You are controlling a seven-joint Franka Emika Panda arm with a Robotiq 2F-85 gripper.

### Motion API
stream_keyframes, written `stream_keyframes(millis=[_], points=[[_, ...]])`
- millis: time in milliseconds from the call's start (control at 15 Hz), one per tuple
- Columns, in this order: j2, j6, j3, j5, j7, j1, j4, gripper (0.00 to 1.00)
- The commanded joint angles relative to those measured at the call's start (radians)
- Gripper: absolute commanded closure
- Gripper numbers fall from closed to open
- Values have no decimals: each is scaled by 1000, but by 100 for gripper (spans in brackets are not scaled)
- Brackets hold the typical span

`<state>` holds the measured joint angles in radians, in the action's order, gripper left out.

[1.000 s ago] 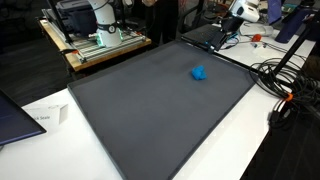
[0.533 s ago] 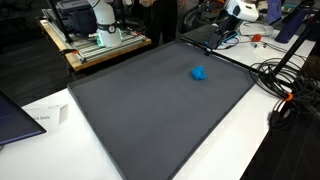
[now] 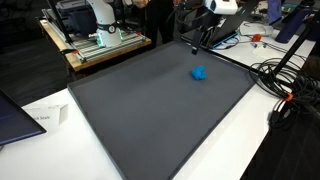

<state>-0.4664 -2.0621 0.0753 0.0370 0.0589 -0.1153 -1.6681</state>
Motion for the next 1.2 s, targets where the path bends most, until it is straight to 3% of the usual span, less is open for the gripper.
stream_keyframes(millis=[0,267,600,667,733,867,1133], points=[[172,-148,0,-47,-42,44,-244,0],[322,-235,1,-85,-117,89,-448,0],[544,-219,-20,-139,-254,113,-712,0],[559,-212,-26,-144,-275,110,-732,0],[459,-204,-27,-105,-214,99,-624,0],[518,-205,-33,-110,-236,98,-692,0],[539,-205,-34,-110,-241,97,-712,0]])
